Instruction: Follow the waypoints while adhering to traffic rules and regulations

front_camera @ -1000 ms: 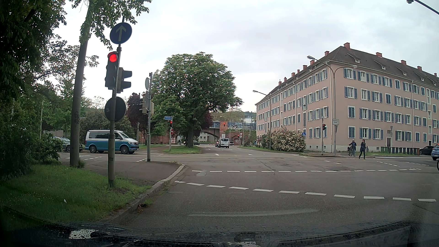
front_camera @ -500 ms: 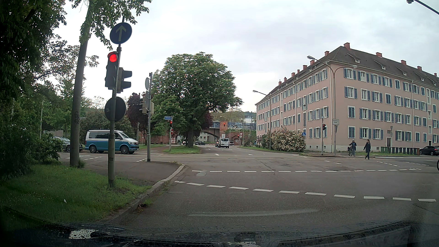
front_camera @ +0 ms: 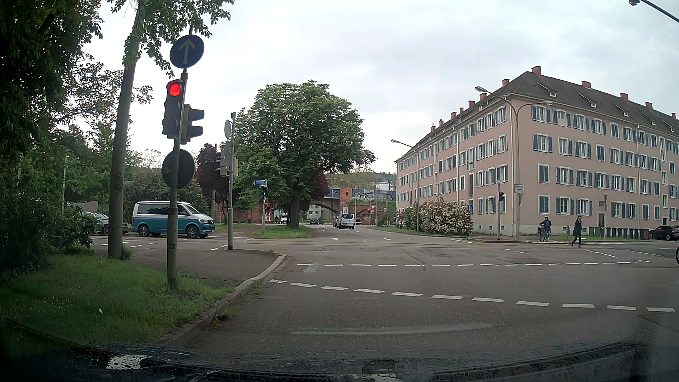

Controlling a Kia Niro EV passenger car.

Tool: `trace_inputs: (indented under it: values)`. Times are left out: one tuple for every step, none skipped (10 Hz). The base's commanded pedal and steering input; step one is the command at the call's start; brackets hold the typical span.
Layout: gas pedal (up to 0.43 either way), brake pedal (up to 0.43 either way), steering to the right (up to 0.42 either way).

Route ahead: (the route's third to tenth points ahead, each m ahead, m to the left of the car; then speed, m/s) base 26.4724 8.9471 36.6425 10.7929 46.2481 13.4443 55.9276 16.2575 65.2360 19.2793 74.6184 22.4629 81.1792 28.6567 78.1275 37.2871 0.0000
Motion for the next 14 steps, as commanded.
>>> trace_inputs:
  values:
    - [0.000, 0.207, 0.003]
    - [0.000, 0.207, 0.003]
    - [0.000, 0.207, 0.003]
    - [0.000, 0.201, 0.003]
    - [0.000, 0.201, 0.003]
    - [0.000, 0.207, 0.003]
    - [0.000, 0.207, 0.003]
    - [0.000, 0.207, 0.003]
    - [0.000, 0.207, 0.003]
    - [0.000, 0.201, 0.003]
    - [0.000, 0.207, 0.003]
    - [0.000, 0.207, 0.003]
    - [0.000, 0.207, 0.003]
    - [0.000, 0.201, 0.003]
